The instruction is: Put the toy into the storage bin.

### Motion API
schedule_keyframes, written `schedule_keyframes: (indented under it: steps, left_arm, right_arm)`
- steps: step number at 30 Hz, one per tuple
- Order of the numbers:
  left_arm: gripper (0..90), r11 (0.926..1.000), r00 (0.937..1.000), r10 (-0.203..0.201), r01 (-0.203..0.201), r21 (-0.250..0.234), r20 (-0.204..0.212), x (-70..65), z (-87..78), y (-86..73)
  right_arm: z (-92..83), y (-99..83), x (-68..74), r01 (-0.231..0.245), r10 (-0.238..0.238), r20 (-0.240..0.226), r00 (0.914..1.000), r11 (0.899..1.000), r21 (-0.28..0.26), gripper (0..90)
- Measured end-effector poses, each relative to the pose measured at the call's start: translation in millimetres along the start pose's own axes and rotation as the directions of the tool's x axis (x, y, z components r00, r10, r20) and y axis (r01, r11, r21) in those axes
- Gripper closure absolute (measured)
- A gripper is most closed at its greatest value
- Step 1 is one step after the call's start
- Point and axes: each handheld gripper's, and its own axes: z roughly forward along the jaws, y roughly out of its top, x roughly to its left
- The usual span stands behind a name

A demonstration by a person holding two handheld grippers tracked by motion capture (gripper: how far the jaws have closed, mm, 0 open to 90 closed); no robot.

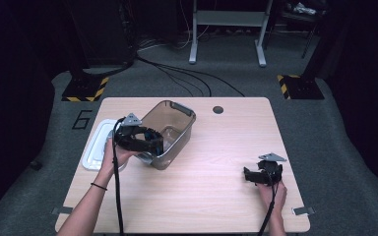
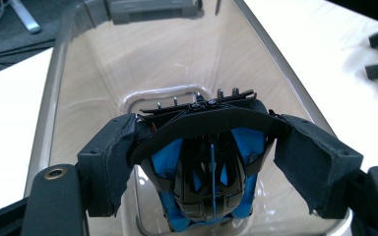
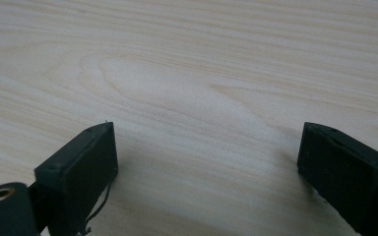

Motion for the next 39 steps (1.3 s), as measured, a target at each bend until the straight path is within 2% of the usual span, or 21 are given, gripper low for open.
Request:
schedule_keyframes:
  steps: [3,16,24,28,39]
  left_arm:
    - [25.5,0.9994,0.9998,0.022,-0.022,0.028,0.002,-1.5,0.2,-0.9]
    - [25.5,0.9978,0.9991,0.043,-0.043,0.051,-0.001,-1.9,-2.2,-1.8]
    - [25.5,0.9944,0.9983,0.058,-0.059,0.088,0.007,-1.3,-3.2,-2.4]
    - [25.5,0.9925,0.9981,0.061,-0.062,0.105,0.014,-0.7,-2.6,-2.6]
    - [25.2,0.9944,0.9990,0.045,-0.045,0.096,-0.004,0.1,-5.4,-6.1]
  right_arm:
    - [0.0,0.0,0.0,0.000,0.000,0.000,1.0000,1.000,0.000,7.4]
    - [0.0,0.0,0.0,0.000,0.000,0.000,1.0000,1.000,0.000,7.4]
    - [0.0,0.0,0.0,0.000,0.000,0.000,1.0000,1.000,0.000,7.4]
    - [0.0,0.0,0.0,-0.001,0.001,0.000,1.0000,1.000,0.000,7.4]
    - [0.0,0.0,0.0,0.000,0.000,0.000,1.0000,1.000,0.000,7.4]
